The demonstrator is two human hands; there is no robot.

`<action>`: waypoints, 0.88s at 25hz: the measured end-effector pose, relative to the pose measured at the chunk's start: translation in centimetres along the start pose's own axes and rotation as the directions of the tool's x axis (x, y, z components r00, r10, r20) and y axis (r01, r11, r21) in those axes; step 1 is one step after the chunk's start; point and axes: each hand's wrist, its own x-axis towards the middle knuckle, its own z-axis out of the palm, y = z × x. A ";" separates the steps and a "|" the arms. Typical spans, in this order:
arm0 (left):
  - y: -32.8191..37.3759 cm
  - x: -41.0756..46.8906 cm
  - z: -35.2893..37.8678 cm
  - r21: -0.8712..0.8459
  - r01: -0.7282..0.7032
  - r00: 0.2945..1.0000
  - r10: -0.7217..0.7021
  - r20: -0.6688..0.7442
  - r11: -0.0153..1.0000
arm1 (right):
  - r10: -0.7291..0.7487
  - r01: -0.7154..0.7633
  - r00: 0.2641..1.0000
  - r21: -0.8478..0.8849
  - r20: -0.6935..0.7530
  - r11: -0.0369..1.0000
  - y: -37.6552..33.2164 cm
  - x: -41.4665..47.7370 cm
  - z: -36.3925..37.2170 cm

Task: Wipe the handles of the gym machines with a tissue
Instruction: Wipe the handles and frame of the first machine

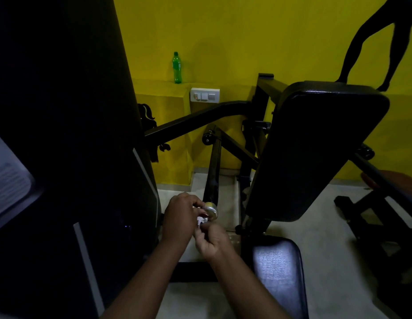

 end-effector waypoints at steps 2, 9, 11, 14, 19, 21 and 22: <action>-0.1 0.1 -0.3 0.020 -0.005 1.000 0.005 0.005 1.000 | 0.028 -0.033 0.999 0.140 0.037 0.990 0.3 -0.1 0.7; -0.8 -0.3 -0.1 -0.059 0.033 0.999 -0.031 0.038 0.998 | -0.252 0.252 0.966 0.006 -0.065 0.968 0.0 -0.9 -1.1; -0.8 -0.5 0.0 -0.082 0.055 0.998 -0.052 0.037 0.995 | -0.478 0.451 0.874 -0.222 -0.087 0.865 -0.5 -0.3 -1.5; -0.7 -0.6 0.0 -0.099 0.062 0.998 -0.060 0.030 0.993 | -0.837 0.722 0.504 -0.636 0.212 0.273 -0.6 -1.7 -1.7; -1.4 -0.4 0.1 -0.180 0.108 0.994 -0.101 0.045 0.978 | -0.490 0.613 0.078 -0.430 0.868 -0.663 -2.1 -1.5 -1.7; -1.4 -0.5 -0.1 -0.315 0.188 0.981 -0.162 0.107 0.930 | -0.457 0.564 0.170 -0.467 0.873 -0.682 -3.0 -1.1 -0.9; -1.5 -0.6 -0.2 -0.360 0.230 0.972 -0.192 0.138 0.904 | -0.429 0.561 0.151 -0.435 0.891 -0.704 -3.2 -1.1 -0.7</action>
